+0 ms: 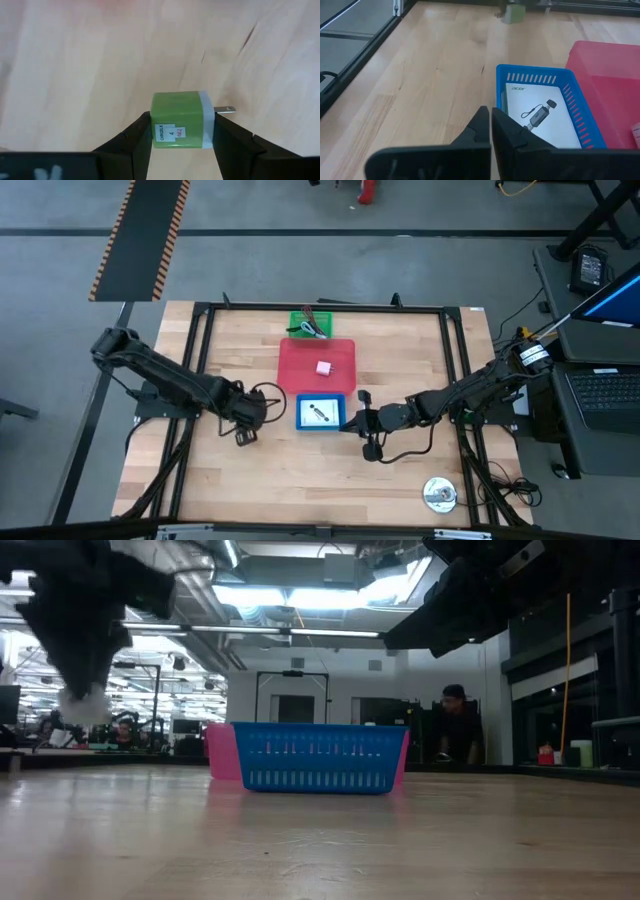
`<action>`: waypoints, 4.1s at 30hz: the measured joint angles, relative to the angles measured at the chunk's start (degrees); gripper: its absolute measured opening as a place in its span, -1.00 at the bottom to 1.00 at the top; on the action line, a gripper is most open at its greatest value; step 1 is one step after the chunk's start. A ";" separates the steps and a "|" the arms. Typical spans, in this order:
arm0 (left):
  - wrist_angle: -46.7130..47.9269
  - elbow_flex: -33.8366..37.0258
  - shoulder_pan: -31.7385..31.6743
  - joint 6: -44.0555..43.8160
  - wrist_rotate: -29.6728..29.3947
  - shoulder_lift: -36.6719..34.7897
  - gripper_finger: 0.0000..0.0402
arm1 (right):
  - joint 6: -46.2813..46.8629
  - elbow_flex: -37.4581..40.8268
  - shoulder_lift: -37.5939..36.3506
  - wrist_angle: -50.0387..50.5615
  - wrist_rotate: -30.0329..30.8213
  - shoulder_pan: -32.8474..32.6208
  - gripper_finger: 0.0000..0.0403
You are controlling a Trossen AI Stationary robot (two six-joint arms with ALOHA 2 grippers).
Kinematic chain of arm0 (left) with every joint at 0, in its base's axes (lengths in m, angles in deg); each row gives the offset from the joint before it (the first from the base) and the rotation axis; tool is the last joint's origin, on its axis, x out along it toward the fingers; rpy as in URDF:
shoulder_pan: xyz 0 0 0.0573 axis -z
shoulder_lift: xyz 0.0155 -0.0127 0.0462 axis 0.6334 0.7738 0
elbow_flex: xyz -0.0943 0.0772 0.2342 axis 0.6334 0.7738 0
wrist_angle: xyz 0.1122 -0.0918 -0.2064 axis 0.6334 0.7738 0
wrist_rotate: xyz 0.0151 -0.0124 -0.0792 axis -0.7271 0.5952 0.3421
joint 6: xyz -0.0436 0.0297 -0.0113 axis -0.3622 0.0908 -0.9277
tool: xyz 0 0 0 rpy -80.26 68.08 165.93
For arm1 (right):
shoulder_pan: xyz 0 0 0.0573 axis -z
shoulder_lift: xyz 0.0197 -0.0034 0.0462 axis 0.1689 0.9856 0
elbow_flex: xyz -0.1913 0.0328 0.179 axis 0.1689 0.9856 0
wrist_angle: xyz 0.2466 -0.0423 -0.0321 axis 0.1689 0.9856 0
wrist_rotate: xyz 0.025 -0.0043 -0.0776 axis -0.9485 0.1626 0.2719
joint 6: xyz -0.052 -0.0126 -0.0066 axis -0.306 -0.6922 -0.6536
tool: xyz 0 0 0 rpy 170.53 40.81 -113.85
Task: Pick and place items into bin
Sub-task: Put the green charger adapter into the red bin, then return to Home Position
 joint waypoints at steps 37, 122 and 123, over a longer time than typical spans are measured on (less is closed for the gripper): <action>-62.76 23.25 6.76 27.50 -28.34 -16.65 -0.18 | -0.90 -0.02 -0.01 -3.18 0.34 0.07 -1.00; -36.57 -3.50 -19.92 44.88 -13.15 0.22 -0.73 | -1.66 0.00 0.01 -2.21 4.45 3.39 -1.00; -38.19 -2.35 -19.21 45.51 -12.43 -1.85 -0.81 | -1.64 0.00 0.01 -2.21 4.45 3.31 -1.00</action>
